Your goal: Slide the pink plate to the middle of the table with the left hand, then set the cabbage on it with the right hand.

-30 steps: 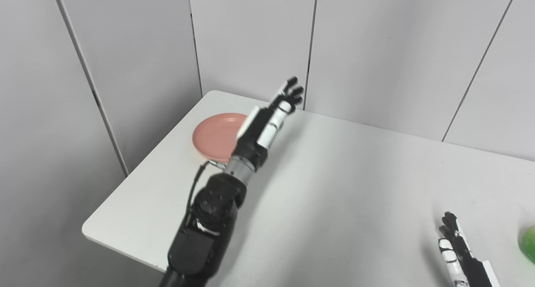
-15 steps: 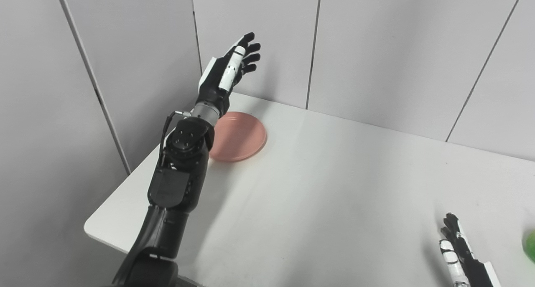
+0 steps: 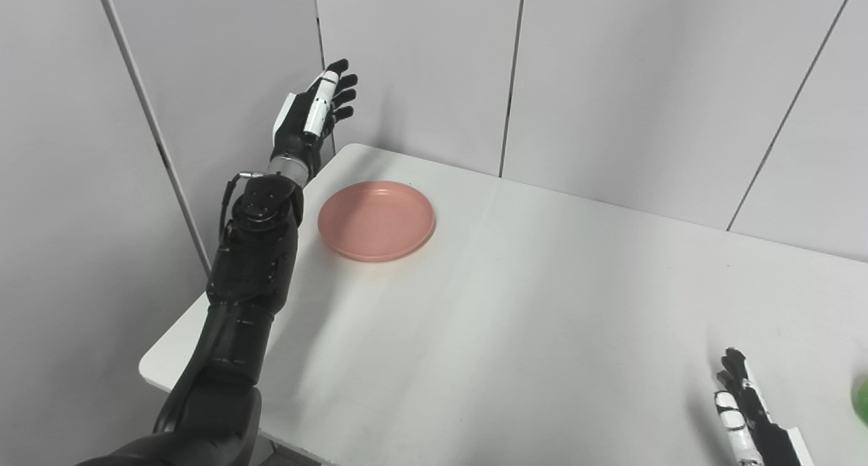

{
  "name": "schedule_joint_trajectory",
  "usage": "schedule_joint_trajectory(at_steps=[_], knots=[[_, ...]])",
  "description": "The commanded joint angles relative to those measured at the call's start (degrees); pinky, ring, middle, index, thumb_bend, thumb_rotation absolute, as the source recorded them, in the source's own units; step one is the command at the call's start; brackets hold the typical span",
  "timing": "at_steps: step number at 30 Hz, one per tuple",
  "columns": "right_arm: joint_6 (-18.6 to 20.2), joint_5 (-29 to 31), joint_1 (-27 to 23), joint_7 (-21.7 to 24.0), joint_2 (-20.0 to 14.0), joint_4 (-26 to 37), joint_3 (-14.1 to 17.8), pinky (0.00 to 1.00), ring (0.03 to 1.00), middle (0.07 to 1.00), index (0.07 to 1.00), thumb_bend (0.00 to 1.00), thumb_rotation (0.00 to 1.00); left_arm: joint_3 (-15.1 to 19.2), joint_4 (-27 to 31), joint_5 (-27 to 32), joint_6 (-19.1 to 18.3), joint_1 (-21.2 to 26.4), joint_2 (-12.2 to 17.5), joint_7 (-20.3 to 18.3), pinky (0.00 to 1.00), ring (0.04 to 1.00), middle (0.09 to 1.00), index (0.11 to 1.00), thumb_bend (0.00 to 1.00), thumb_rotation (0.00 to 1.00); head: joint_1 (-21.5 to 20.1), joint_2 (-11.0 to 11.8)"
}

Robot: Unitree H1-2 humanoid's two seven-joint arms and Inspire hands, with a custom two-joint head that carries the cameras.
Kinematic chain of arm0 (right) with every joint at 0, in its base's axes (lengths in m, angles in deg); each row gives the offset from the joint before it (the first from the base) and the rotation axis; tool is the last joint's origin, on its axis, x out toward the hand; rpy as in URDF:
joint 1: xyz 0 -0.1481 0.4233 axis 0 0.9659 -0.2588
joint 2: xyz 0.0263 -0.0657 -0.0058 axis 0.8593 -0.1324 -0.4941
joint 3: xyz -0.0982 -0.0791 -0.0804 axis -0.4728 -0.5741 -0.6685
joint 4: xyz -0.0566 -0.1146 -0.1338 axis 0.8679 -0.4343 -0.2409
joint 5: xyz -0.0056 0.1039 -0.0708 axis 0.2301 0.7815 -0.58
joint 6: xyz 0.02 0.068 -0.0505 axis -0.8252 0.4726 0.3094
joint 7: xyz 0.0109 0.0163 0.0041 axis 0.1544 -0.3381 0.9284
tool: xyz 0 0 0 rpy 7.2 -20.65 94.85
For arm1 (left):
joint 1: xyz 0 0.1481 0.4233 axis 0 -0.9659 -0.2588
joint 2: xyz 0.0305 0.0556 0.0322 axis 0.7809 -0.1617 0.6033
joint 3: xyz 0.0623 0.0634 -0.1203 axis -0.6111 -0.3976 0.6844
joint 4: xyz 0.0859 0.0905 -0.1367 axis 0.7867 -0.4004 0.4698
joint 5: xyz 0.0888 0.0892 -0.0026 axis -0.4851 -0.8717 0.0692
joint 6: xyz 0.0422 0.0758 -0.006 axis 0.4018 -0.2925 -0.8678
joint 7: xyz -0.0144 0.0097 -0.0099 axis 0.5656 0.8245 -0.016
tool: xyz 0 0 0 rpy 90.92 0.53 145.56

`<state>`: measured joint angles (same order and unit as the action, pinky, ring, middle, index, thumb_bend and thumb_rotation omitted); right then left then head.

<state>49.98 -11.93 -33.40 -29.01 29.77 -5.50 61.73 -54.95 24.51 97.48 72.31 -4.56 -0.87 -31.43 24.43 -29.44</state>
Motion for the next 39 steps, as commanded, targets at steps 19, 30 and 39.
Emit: schedule_joint_trajectory(at_steps=[19,30,39], knots=[[0.70,0.03,-0.05,-0.02,-0.14,2.76,-0.05,1.00,1.000,1.000,1.000,0.09,1.00,1.80,-13.44,1.13,7.31,1.68,2.55,2.05,0.92,0.933,0.937,0.922,0.40,1.00,0.04,-0.82],[1.57,1.08,0.01,-0.11,0.29,3.08,0.37,1.00,1.000,1.000,1.000,0.11,1.00,1.16,-22.26,1.04,10.24,1.68,2.51,3.12,0.93,0.936,0.922,0.921,0.39,1.00,-0.11,-1.48],[1.21,0.99,-0.06,-0.28,0.02,3.10,0.28,1.00,1.000,1.000,1.000,0.11,1.00,0.49,-25.31,1.15,11.12,1.69,2.02,3.22,0.93,0.920,0.907,0.906,0.42,1.00,-0.26,-2.38]])
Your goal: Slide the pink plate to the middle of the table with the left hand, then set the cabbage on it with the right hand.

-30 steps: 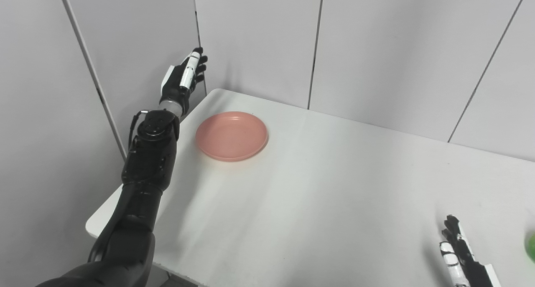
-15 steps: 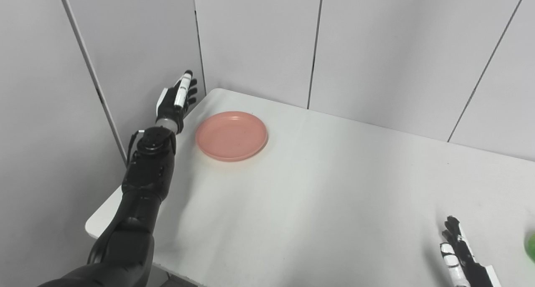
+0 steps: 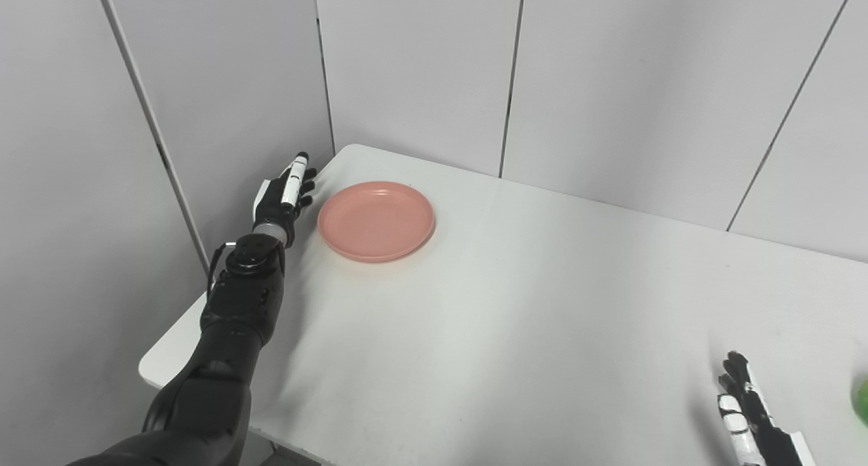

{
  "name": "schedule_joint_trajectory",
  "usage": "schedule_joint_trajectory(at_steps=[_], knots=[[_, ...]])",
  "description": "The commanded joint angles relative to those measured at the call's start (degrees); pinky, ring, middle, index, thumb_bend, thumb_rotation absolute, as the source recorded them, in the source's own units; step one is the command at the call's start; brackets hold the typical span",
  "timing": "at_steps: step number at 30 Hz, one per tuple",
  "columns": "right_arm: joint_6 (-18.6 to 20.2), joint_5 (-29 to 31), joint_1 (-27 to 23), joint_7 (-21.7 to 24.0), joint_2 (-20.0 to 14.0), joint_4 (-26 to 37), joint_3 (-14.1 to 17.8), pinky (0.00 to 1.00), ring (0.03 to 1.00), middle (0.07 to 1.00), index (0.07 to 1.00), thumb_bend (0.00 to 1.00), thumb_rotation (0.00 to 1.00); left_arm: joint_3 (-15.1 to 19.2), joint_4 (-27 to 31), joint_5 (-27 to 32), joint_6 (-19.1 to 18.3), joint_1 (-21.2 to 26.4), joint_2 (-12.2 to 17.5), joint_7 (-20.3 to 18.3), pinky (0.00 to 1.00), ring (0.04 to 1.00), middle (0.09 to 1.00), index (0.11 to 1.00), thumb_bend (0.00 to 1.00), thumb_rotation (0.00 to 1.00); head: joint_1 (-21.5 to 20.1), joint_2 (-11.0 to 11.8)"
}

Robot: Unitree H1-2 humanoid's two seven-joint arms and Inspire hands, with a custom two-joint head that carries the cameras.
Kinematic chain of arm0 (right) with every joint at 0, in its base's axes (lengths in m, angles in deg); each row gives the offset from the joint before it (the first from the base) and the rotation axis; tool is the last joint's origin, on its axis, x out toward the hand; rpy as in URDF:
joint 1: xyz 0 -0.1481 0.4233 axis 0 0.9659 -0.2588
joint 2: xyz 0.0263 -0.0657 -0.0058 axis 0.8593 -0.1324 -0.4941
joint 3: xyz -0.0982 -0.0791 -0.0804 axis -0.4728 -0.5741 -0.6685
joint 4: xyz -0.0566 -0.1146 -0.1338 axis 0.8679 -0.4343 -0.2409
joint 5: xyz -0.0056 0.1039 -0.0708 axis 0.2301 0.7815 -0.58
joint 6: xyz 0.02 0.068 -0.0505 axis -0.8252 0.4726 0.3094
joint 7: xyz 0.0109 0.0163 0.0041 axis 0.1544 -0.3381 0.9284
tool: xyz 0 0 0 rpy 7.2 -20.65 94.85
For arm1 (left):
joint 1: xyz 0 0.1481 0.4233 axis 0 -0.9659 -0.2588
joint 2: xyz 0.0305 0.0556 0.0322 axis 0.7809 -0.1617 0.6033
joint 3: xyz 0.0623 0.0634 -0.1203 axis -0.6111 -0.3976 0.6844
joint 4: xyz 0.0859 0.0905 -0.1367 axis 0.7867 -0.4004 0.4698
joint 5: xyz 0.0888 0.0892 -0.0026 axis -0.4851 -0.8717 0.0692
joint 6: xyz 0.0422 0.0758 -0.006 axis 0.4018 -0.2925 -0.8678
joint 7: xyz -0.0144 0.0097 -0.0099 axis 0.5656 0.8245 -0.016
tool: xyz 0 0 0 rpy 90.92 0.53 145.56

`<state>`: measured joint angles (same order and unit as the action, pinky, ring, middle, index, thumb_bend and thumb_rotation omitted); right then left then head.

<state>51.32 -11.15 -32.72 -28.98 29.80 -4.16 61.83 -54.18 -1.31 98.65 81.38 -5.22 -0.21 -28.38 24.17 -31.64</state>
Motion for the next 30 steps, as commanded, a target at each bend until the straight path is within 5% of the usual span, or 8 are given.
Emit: schedule_joint_trajectory(at_steps=[1,30], knots=[[-0.40,0.26,-0.74,-0.31,-0.06,1.68,0.21,1.00,1.000,1.000,1.000,0.10,1.00,-0.19,0.79,0.28,1.63,2.15,1.16,0.07,0.93,0.921,0.908,0.906,0.42,1.00,-0.02,-0.30],[0.70,0.20,-0.55,-0.26,0.22,2.64,0.37,1.00,1.000,1.000,1.000,0.17,1.00,-3.03,4.30,4.55,-0.79,-3.25,-5.99,-4.65,0.92,0.934,0.926,0.914,0.40,1.00,-2.14,-3.07]])
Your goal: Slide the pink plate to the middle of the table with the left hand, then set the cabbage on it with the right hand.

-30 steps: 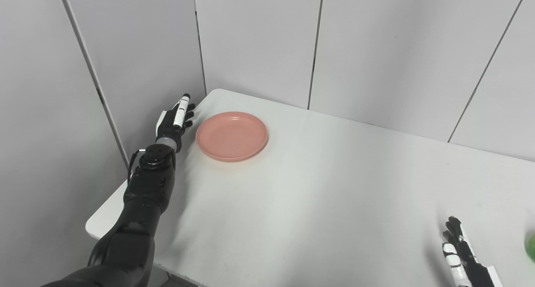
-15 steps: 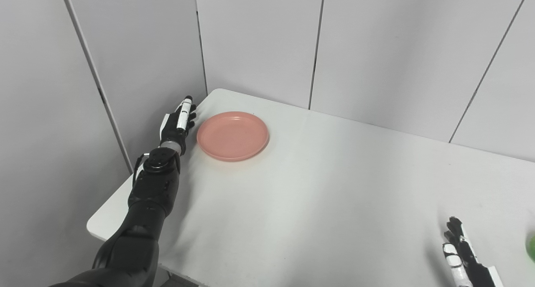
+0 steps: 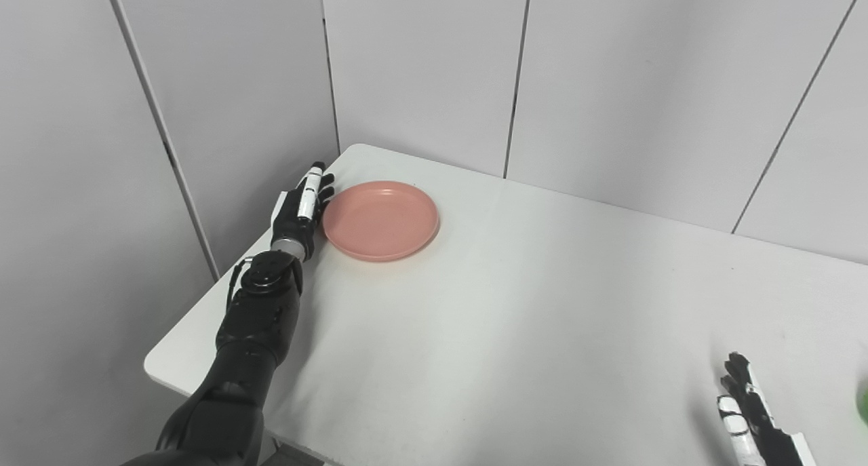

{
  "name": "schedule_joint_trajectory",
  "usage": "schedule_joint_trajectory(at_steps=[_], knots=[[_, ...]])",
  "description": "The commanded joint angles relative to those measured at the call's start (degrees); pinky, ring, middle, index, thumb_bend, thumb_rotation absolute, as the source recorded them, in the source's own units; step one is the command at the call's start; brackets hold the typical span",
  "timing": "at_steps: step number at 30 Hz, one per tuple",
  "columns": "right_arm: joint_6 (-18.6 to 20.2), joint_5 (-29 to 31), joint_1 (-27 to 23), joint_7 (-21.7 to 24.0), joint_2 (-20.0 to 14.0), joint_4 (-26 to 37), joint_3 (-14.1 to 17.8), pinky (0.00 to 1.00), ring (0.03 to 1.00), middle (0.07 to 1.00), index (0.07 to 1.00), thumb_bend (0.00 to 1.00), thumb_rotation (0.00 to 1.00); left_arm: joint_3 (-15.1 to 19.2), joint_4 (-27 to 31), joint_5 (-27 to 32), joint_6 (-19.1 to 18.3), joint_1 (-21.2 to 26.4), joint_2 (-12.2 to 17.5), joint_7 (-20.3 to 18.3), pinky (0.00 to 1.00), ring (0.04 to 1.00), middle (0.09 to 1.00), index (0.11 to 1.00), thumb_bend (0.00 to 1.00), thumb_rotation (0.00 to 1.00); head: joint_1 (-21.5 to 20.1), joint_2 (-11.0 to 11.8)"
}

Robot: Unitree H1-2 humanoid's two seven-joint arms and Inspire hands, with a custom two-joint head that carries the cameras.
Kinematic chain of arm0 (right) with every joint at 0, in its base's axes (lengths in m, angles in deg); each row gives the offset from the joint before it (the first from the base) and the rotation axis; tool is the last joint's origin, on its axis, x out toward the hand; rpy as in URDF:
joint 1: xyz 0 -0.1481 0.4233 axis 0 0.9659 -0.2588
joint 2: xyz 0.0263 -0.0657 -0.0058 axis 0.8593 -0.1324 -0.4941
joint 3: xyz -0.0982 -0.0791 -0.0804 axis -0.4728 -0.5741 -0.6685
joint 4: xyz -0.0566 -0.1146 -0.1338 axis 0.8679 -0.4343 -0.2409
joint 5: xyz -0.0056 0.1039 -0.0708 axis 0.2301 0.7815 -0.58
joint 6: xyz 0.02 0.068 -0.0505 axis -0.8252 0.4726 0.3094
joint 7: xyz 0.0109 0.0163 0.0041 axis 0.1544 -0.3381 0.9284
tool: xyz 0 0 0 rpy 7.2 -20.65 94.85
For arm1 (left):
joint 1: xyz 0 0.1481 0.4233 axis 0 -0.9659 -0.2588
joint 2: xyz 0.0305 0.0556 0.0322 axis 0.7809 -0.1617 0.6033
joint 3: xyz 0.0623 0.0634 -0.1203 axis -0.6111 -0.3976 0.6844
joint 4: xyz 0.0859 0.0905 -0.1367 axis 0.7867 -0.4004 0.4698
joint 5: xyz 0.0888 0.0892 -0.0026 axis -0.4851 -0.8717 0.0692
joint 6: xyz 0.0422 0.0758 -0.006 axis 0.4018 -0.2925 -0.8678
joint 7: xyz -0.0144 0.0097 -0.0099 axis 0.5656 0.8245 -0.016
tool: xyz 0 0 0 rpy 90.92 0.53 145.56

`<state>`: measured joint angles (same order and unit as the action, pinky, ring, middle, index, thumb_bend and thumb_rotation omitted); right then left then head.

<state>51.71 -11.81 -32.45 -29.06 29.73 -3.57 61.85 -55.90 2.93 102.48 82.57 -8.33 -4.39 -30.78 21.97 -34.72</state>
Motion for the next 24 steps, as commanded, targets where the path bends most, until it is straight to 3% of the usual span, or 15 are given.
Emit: schedule_joint_trajectory(at_steps=[1,12,24], knots=[[0.56,0.91,-0.78,-0.20,0.34,2.24,0.34,1.00,1.000,1.000,1.000,0.17,1.00,-1.39,0.37,0.86,-2.27,-0.34,-2.02,-2.26,0.93,0.932,0.924,0.913,0.40,1.00,-0.06,-0.10],[-0.58,-0.08,-0.88,-0.60,0.37,1.55,0.08,1.00,1.000,1.000,1.000,0.22,1.00,-3.04,4.08,2.89,-4.04,-2.44,-4.13,-3.68,0.92,0.926,0.915,0.907,0.41,1.00,-1.37,-1.09],[-0.41,-1.07,-1.05,-1.10,0.75,1.08,-0.53,0.97,0.994,1.000,1.000,0.30,1.00,-5.15,9.98,5.78,-7.84,-3.88,-6.56,-5.78,0.92,0.932,0.922,0.912,0.40,1.00,-7.28,-3.08]])
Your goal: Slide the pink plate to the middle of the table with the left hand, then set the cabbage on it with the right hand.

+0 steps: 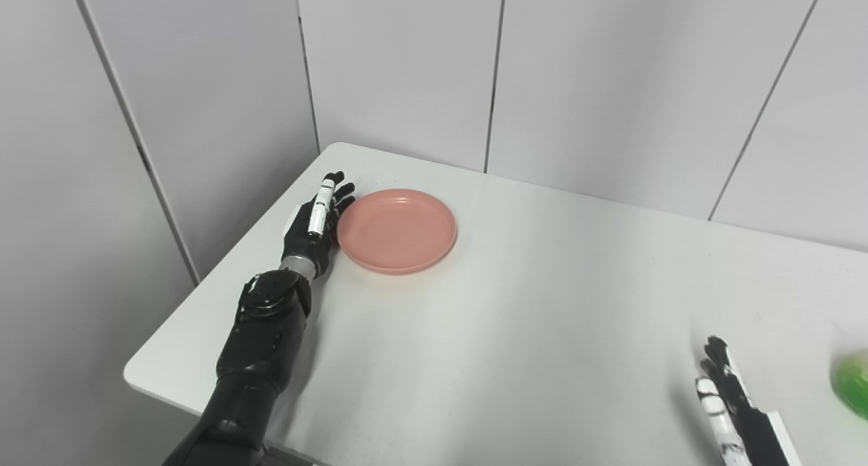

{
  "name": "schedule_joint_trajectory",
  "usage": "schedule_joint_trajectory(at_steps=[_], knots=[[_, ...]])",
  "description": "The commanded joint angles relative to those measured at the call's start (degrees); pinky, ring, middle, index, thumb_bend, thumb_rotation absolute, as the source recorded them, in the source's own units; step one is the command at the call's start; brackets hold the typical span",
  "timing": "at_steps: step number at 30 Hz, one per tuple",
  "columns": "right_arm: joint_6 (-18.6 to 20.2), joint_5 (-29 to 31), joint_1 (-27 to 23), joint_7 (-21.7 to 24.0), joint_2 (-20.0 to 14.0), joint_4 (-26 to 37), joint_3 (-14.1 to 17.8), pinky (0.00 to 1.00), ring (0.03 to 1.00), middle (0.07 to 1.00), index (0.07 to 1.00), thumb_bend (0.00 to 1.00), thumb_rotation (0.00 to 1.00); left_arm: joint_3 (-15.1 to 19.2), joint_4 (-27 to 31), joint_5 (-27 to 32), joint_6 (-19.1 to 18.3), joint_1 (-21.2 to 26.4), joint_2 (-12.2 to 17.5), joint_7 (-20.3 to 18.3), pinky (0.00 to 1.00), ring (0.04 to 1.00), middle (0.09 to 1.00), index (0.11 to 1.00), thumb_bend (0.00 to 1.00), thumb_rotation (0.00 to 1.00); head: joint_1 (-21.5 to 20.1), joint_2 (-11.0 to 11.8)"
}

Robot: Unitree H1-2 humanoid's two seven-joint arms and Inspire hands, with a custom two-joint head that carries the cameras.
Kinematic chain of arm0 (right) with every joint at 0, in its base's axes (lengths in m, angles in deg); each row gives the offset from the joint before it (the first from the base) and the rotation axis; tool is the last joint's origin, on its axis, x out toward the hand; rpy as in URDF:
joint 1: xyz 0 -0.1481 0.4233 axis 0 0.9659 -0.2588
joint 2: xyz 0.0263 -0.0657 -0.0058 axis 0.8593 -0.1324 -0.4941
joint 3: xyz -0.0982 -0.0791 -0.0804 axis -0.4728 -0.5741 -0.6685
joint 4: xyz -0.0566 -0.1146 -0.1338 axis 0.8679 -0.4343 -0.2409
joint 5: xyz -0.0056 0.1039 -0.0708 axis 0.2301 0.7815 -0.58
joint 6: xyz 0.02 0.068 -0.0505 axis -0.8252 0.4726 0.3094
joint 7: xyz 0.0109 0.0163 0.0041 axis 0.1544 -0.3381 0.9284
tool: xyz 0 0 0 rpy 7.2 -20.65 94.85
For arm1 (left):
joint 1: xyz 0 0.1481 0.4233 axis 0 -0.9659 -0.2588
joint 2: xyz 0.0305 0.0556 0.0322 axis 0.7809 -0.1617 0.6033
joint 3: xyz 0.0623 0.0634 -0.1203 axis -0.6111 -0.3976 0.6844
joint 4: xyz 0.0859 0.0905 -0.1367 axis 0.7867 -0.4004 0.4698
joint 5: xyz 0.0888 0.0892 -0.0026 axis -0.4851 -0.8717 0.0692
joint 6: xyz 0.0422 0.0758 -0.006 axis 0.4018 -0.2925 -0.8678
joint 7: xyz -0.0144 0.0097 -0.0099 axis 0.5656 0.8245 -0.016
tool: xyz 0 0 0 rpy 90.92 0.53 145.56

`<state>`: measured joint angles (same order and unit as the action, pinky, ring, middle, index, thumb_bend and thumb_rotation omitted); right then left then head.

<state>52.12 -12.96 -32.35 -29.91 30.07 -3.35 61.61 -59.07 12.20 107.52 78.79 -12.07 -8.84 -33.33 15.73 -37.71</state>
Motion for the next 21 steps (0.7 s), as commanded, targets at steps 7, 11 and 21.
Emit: schedule_joint_trajectory(at_steps=[7,11,21], knots=[[-0.48,-1.43,-1.23,-1.36,1.00,0.17,-0.78,0.96,0.984,0.993,0.992,0.34,1.00,-4.11,6.05,2.14,-7.83,-1.24,-4.47,-4.50,0.91,0.925,0.921,0.911,0.41,1.00,-4.98,-0.94],[0.09,-2.01,-1.17,-1.88,1.53,0.31,-1.08,0.96,0.982,0.993,0.988,0.34,1.00,-6.28,9.77,1.92,-10.07,-2.15,-5.53,-5.50,0.90,0.924,0.922,0.919,0.40,1.00,-7.06,-1.42],[-0.05,-4.63,-1.51,-3.33,2.11,-0.21,-2.18,0.95,0.972,0.985,0.980,0.37,1.00,-10.14,18.97,1.37,-14.76,-4.10,-9.75,-5.55,0.95,0.953,0.950,0.940,0.38,1.00,-11.18,-2.35]])
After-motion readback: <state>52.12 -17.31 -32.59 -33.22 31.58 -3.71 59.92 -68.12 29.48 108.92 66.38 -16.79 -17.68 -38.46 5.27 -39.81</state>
